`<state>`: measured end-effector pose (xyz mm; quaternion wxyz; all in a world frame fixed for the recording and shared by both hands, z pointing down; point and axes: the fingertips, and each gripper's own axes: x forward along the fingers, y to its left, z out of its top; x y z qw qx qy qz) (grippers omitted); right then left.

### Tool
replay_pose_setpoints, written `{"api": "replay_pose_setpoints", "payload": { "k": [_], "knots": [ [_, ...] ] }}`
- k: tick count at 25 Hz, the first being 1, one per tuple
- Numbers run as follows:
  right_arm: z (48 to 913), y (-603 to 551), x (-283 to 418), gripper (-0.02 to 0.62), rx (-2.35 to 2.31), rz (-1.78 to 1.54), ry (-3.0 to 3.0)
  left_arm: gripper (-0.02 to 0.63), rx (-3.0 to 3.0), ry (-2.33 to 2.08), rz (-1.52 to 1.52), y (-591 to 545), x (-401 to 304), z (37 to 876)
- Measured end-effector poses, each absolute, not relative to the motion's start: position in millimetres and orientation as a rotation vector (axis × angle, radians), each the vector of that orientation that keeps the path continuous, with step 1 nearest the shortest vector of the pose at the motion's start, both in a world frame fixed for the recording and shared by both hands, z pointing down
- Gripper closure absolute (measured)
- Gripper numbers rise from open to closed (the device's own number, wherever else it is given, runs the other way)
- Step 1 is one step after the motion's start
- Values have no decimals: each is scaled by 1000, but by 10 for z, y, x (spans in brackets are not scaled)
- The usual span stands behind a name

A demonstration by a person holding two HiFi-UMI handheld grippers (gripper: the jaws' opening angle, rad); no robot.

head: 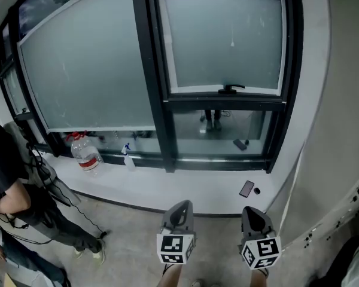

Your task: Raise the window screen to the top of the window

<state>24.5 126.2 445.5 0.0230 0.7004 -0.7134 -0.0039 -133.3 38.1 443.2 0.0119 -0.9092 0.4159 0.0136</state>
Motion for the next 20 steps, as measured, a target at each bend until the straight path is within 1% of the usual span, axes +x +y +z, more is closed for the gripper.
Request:
{"api": "replay_pose_setpoints", "payload": {
  "k": [4,9,20],
  "knots": [
    [4449,1364,242,589,2102,-72,-2194,601,-2829,1280,48,549,-1209,4454],
    [4418,1446,284,589,2130,-78,-2204,601,-2819,1268,34,621,-1121,4492],
    [4293,1432,569,589,2218,-91,-2189,601,-2766,1293,28,496,-1158,4386]
  ]
}}
